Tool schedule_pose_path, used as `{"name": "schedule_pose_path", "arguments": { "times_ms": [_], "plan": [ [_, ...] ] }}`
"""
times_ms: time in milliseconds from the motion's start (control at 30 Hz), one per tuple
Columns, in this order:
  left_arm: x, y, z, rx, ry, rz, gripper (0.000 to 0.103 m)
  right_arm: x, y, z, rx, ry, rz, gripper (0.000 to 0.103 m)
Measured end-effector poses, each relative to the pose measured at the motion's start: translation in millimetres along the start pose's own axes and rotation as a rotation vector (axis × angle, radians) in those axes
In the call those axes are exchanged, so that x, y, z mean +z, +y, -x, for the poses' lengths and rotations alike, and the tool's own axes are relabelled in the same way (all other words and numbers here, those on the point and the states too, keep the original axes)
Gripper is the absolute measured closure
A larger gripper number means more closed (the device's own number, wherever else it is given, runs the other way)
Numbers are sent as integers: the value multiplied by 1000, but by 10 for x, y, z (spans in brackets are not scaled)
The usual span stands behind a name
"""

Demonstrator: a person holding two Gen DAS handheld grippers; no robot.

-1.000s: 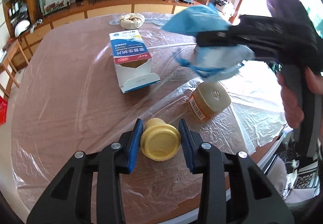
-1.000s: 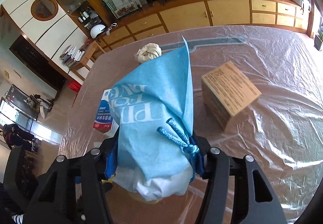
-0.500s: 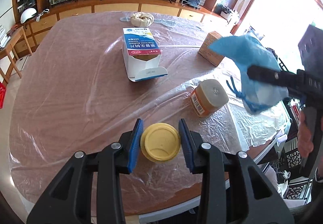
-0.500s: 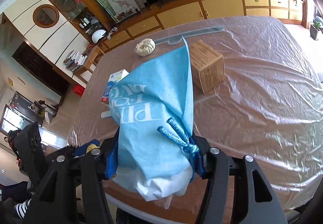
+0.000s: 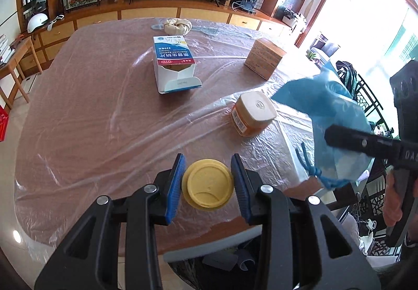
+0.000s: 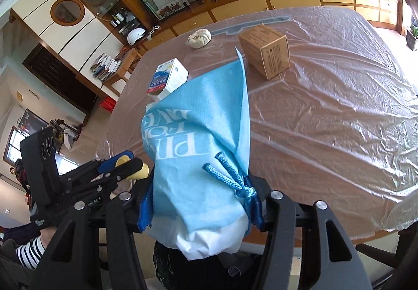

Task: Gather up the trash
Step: 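Carry the yellow cup and blue cloth bag over the black bin with both tools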

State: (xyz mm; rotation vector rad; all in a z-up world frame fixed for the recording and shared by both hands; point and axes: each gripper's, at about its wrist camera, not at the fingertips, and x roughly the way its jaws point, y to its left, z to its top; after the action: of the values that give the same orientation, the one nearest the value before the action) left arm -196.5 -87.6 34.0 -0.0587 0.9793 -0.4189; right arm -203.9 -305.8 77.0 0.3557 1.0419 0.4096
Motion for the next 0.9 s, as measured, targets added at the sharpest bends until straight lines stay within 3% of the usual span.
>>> {"name": "schedule_pose_path", "arguments": {
  "times_ms": [467,667,900],
  "plan": [
    [-135,-161,121,-6,-10,0,65,-380,-121,118,24,36,-41,56],
    [-189,-194,176,-8,-19,3,65,-436,-174,75,75,53,-92,56],
    [-249,-249,248,-22,-23,2,65,-485,-105,181,60,44,-65,56]
  ]
}}
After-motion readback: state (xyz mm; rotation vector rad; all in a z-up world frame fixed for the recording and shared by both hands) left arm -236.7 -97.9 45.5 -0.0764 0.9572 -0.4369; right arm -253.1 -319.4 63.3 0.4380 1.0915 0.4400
